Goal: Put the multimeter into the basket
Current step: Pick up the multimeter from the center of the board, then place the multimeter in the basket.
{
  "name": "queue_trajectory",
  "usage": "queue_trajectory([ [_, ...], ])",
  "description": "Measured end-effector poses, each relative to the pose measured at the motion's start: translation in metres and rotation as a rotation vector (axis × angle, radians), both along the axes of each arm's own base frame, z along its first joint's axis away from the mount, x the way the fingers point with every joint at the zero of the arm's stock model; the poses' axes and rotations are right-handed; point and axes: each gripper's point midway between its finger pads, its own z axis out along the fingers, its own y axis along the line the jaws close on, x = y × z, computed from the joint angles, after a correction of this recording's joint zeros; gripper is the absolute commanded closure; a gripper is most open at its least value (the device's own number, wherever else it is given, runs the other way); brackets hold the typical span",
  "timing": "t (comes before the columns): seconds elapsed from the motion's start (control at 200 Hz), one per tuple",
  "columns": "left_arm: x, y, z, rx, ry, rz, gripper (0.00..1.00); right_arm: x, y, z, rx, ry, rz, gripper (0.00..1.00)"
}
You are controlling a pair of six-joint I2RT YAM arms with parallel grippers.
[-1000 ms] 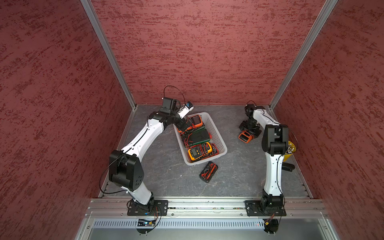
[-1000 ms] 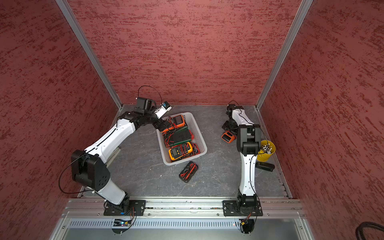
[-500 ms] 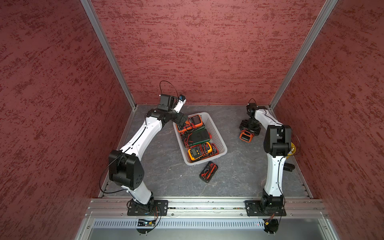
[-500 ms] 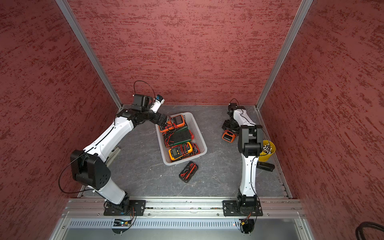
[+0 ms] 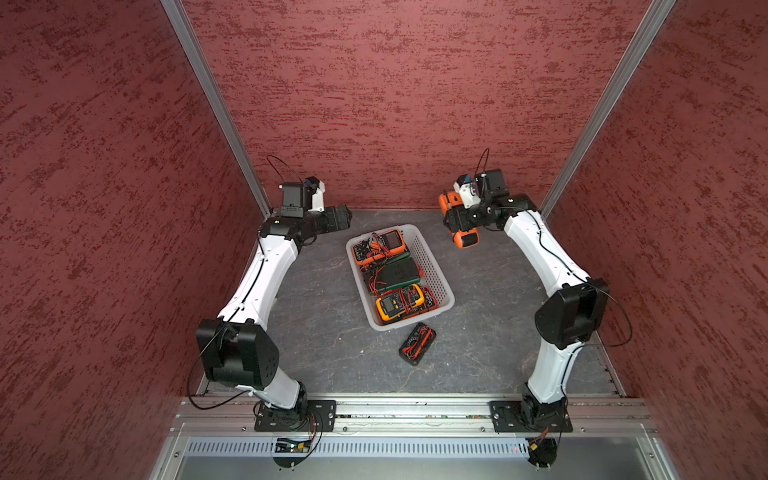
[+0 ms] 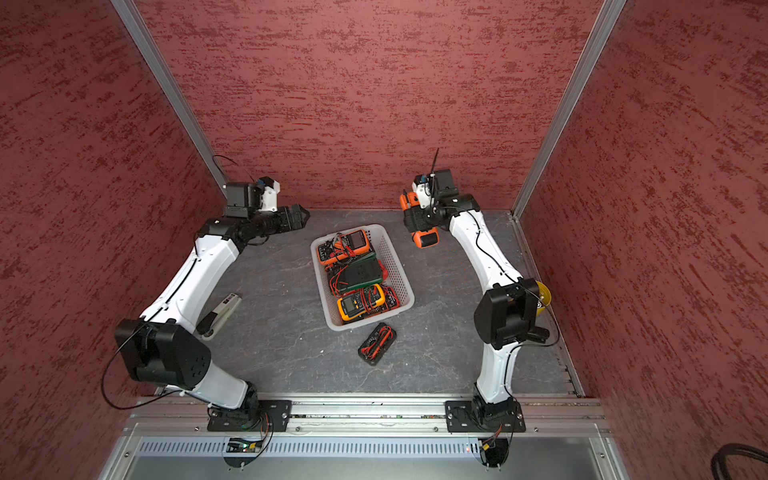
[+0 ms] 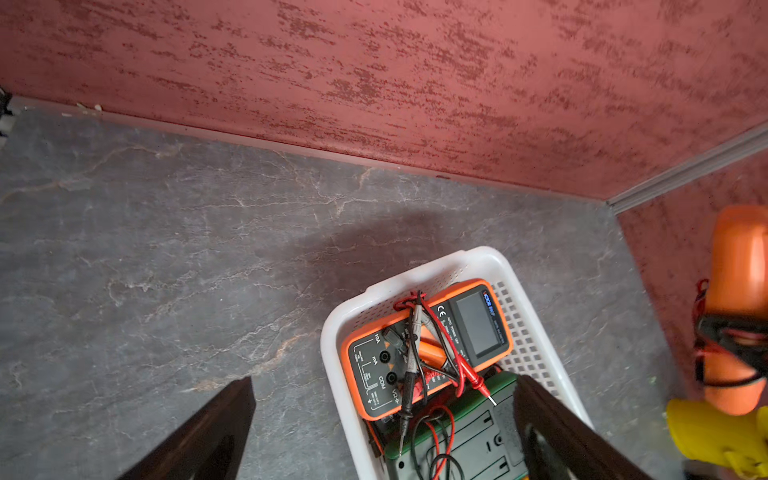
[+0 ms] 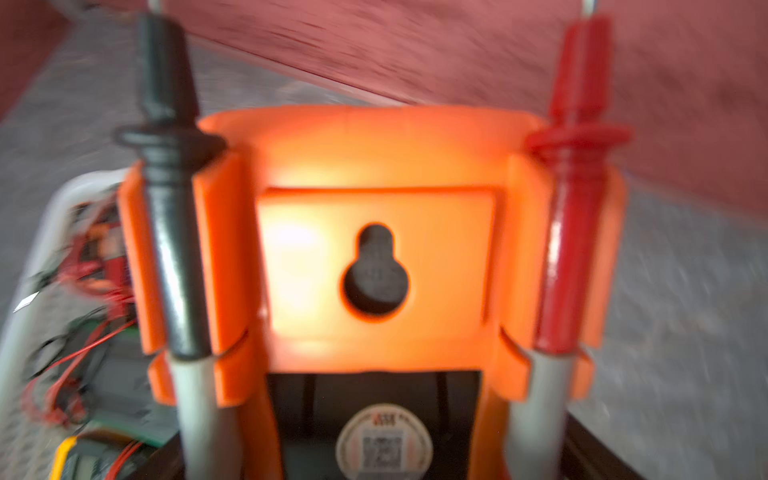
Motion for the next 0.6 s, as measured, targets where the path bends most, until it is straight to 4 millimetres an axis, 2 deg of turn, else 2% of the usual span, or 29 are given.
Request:
queue_trajectory([
  [0.13, -0.005, 0.012, -0.001, -0.1, 0.034, 0.038, 0.0, -0.018, 0.054, 0.008, -0.031, -0.044, 0.2, 0.69],
  [0.23, -0.01, 0.013, -0.005, -0.151, 0.062, 0.043, 0.0, -0.031, 0.088, 0.003, -0.058, -0.05, 0.328, 0.72],
  [0.331, -0.013, 0.011, -0.007, -0.184, 0.082, 0.035, 0.0, -0.044, 0.118, -0.011, -0.111, -0.046, 0.443, 0.73],
  [0.446, -0.017, 0.009, -0.012, -0.207, 0.111, 0.03, 0.0, -0.064, 0.147, -0.037, -0.218, -0.025, 0.568, 0.73],
  [0.601, -0.02, 0.012, -0.019, -0.229, 0.138, 0.038, 0.0, -0.092, 0.176, -0.061, -0.342, -0.003, 0.724, 0.7],
])
